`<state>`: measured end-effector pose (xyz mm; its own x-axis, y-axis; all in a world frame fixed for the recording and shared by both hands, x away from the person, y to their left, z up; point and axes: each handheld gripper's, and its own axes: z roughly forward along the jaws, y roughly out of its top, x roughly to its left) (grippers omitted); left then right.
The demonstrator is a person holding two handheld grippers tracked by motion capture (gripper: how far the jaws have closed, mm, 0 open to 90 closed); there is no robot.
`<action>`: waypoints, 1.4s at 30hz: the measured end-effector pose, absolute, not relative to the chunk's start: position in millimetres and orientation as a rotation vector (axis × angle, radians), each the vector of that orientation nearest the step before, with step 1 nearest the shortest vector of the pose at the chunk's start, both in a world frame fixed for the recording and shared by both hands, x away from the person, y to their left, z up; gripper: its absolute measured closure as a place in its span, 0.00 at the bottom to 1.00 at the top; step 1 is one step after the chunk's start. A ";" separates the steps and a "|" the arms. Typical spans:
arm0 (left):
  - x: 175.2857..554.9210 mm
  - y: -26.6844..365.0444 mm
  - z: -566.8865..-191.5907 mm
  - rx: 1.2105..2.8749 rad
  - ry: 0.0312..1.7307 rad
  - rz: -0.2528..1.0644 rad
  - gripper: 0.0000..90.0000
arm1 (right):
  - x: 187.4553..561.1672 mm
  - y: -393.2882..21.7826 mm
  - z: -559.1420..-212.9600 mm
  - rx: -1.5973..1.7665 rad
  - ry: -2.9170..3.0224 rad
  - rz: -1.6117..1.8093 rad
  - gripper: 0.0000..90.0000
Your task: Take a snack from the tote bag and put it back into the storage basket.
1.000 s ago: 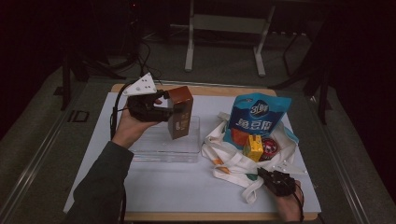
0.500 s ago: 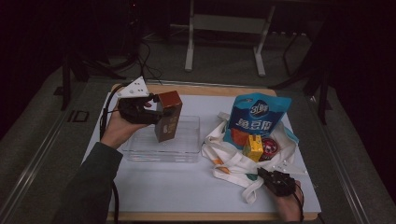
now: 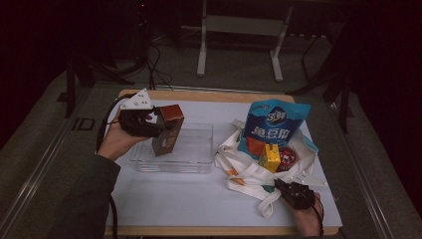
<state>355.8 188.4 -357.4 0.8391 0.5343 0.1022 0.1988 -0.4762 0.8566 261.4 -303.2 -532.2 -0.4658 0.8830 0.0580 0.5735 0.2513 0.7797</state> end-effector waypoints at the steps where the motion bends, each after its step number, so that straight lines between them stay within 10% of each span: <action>1: 355.9 189.7 -358.7 2.069 0.540 0.446 0.48 | 261.3 -303.1 -532.2 1.331 2.137 1.074 0.97; 42: 379.6 115.6 -418.3 2.337 0.365 0.060 0.40 | 261.2 -302.9 -532.2 1.329 2.136 1.073 0.97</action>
